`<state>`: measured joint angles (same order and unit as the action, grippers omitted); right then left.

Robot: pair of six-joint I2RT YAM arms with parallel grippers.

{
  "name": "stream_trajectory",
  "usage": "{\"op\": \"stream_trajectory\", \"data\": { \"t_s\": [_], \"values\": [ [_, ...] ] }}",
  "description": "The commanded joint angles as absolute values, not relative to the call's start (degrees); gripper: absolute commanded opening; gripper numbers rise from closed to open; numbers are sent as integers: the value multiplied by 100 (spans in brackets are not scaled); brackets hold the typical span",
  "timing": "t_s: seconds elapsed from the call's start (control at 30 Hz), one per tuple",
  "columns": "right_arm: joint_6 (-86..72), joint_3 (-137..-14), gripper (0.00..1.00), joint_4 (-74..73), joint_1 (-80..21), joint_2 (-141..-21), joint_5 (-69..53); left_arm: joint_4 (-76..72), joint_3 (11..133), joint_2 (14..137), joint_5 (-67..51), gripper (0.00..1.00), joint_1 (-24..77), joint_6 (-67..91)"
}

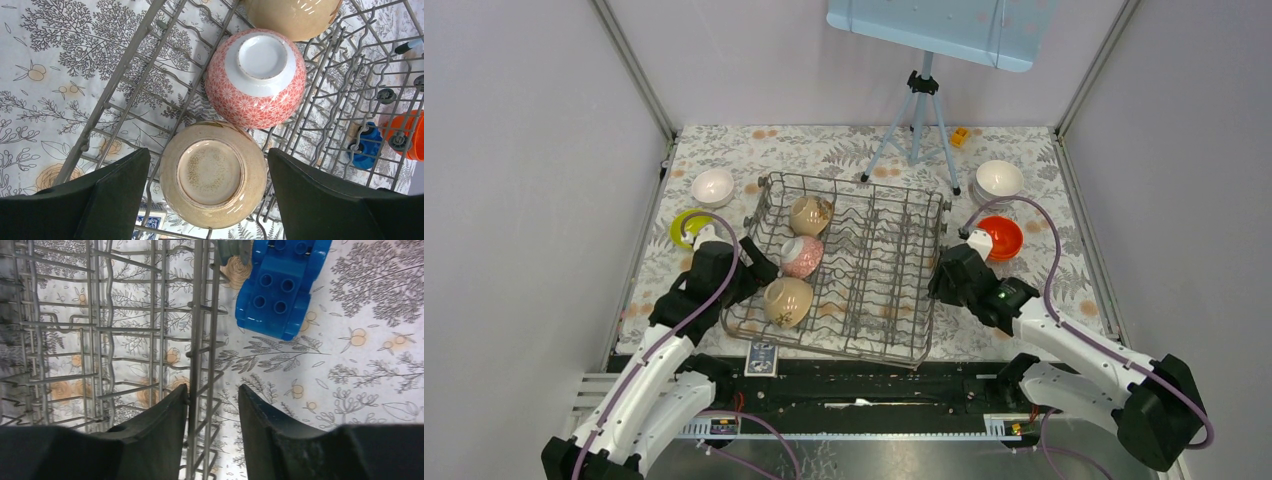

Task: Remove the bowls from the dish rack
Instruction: Adjust the dish rack at the center of the board.

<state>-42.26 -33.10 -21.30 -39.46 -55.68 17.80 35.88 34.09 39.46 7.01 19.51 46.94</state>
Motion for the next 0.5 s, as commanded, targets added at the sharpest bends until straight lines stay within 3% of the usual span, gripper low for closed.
{"op": "stream_trajectory", "data": {
  "t_s": [0.0, 0.3, 0.47],
  "values": [
    [-4277, -3307, 44, -1940, -3820, -5755, 1759, 3397, 3534, 3866, 598, 92, 1920, 4746],
    [-4081, -3394, 23, -1531, -3056, -6162, 1365, 3465, 3666, 3788, 679, 92, 1925, 4723],
    [-3973, -3604, 22, -1474, -2862, -6375, 1251, 3420, 3732, 3868, 711, 92, 1925, 4677]
  ]
}}
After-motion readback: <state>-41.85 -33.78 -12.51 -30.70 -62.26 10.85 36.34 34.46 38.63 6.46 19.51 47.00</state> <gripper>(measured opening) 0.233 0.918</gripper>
